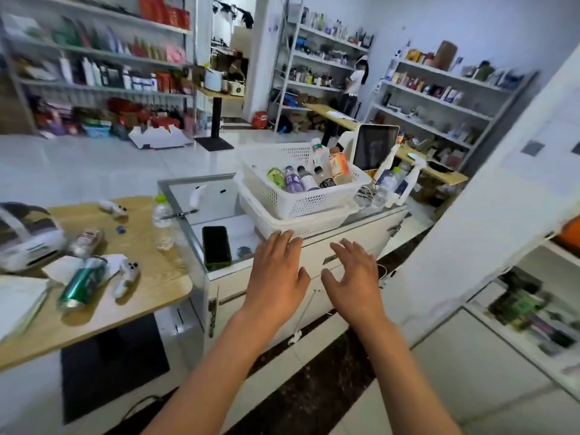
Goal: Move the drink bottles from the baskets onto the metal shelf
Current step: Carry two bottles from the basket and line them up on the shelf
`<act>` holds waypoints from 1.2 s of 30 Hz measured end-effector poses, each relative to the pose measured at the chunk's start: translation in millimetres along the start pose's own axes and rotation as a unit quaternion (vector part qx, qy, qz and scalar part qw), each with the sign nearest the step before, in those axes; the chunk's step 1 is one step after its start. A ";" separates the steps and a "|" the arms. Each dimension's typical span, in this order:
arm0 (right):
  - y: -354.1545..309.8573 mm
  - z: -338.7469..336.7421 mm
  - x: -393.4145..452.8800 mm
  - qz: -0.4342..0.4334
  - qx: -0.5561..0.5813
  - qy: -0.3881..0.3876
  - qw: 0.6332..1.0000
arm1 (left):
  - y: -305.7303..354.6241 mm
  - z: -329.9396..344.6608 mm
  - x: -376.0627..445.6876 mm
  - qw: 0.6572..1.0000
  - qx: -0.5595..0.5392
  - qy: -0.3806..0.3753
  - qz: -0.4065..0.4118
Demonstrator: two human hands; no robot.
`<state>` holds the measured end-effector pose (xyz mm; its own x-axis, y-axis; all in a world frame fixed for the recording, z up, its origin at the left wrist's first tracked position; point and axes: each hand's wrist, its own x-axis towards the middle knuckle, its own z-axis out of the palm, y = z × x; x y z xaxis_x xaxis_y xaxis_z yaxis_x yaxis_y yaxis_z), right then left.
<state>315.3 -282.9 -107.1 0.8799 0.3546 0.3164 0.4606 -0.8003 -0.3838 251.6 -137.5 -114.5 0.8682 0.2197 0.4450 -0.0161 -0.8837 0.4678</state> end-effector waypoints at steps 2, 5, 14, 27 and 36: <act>-2.6 6.5 17.3 -0.004 0.016 0.003 1.000 | -8.2 -1.8 8.2 1.000 0.007 0.003 -0.010; -0.8 14.8 45.7 -0.015 0.038 0.010 0.999 | -15.0 -2.4 24.2 1.000 -0.003 0.013 -0.020; 32.0 42.7 168.9 -0.077 0.091 0.021 0.993 | -31.0 33.1 116.8 0.998 0.012 0.052 -0.046; 111.6 84.0 381.4 -0.122 0.156 -0.099 0.975 | -46.0 136.7 325.0 0.967 0.013 0.104 -0.233; 100.0 140.6 451.9 -0.022 0.183 -0.251 0.950 | -102.0 163.4 371.9 0.915 0.037 0.004 -0.402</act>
<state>775.4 -134.7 -124.5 0.7616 0.6433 -0.0788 0.4277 -0.5902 -0.6846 657.2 -33.2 -121.5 0.5819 0.8131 -0.0144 0.6596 -0.4615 0.5932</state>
